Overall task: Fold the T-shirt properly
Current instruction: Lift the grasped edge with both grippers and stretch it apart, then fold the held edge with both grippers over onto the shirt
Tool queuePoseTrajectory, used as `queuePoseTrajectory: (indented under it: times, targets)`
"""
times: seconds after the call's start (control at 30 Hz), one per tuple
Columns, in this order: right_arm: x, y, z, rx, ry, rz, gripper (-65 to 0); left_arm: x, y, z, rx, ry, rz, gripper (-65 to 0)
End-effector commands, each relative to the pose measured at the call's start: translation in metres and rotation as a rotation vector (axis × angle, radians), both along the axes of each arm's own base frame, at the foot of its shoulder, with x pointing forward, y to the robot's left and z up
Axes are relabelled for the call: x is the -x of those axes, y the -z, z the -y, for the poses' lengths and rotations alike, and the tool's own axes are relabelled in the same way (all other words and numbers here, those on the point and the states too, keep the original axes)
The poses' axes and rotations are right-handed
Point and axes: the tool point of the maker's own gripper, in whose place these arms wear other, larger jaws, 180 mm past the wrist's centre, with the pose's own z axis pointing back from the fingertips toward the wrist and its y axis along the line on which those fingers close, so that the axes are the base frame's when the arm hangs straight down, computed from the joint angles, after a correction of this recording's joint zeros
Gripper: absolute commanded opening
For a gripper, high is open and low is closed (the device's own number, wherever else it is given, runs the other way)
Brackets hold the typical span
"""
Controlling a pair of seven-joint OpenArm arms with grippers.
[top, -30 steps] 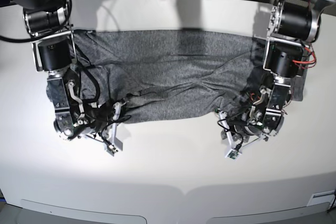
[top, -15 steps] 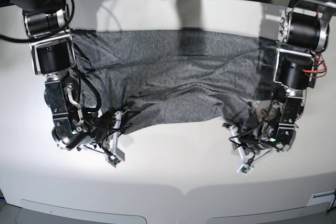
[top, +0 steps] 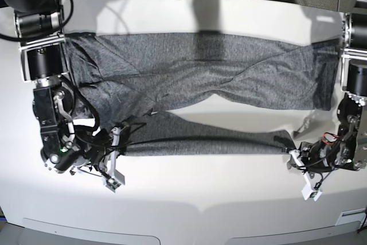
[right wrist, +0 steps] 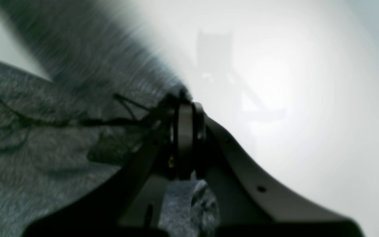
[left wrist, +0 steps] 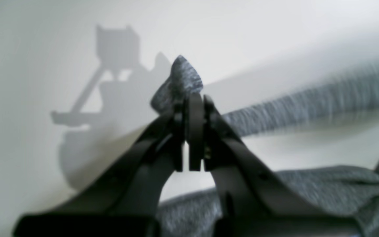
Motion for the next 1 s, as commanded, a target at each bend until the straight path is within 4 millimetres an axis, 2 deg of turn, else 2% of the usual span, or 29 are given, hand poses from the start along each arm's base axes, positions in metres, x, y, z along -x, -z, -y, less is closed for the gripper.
queuePoseTrajectory:
  times: [0.0,0.27,0.53,0.67,0.8,0.97]
  targets:
    - [-0.012,-0.025,0.004,-0.003,-0.005,0.059,-65.0,-0.014,-0.024,-0.006,0.006,-0.009,0.064,-65.0]
    - [0.006,-0.043,0.010,-0.001,-0.037,0.023,-65.0,0.007,-0.014,-0.029,0.012,-0.019,-0.011,-65.0]
    - [0.045,-0.018,0.025,0.043,-0.059,-0.032,-65.0,0.038,0.001,-0.041,-0.006,0.004,-0.066,-65.0]
    - [0.061,-0.015,0.033,0.076,-0.073,-0.036,-65.0,0.056,-0.007,-0.031,-0.046,0.069,-0.045,-65.0]
    - [0.074,-0.017,0.038,0.107,-0.096,-0.032,-65.0,0.074,-0.025,-0.023,-0.054,0.098,0.007,-65.0]
    - [0.090,-0.015,0.043,0.143,-0.118,-0.045,-65.0,0.096,-0.053,-0.031,-0.067,0.068,0.092,-65.0]
